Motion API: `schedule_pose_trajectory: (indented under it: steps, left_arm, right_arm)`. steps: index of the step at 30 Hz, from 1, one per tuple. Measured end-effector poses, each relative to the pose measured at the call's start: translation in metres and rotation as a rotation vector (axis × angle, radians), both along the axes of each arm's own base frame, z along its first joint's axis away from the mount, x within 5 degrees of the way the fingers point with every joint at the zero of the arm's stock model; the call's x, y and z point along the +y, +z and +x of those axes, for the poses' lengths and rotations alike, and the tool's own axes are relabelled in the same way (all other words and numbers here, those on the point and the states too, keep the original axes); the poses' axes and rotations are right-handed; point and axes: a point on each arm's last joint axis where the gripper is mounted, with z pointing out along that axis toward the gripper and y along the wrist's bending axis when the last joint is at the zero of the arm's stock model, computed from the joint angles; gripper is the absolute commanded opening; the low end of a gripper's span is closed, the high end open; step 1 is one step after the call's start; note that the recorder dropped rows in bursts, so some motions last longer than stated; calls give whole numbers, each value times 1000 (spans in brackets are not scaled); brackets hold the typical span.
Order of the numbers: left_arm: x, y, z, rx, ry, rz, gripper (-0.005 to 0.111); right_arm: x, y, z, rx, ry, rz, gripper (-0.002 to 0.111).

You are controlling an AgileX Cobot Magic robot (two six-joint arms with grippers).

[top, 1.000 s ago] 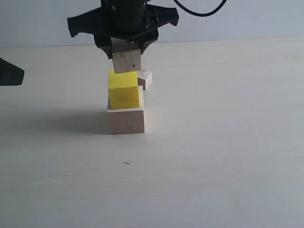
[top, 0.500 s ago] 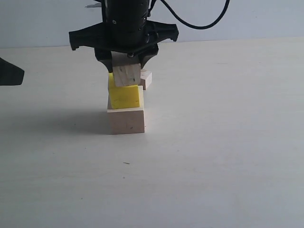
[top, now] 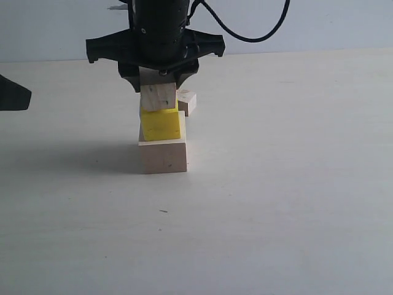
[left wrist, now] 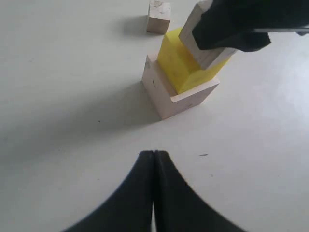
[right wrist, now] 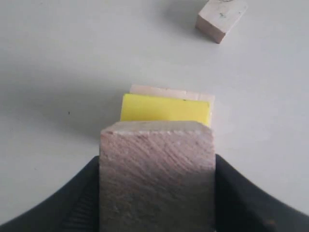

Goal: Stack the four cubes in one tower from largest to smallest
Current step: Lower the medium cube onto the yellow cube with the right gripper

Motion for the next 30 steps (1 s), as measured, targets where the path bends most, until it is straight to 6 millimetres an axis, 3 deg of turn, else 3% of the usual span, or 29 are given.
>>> schedule_pose_trajectory:
  steps: [25, 30]
  left_arm:
    - [0, 0, 0, 1, 0, 0, 0]
    - [0, 0, 0, 1, 0, 0, 0]
  right_arm:
    - [-1, -4, 6, -3, -25, 16, 0]
    - [-1, -4, 6, -3, -35, 25, 16]
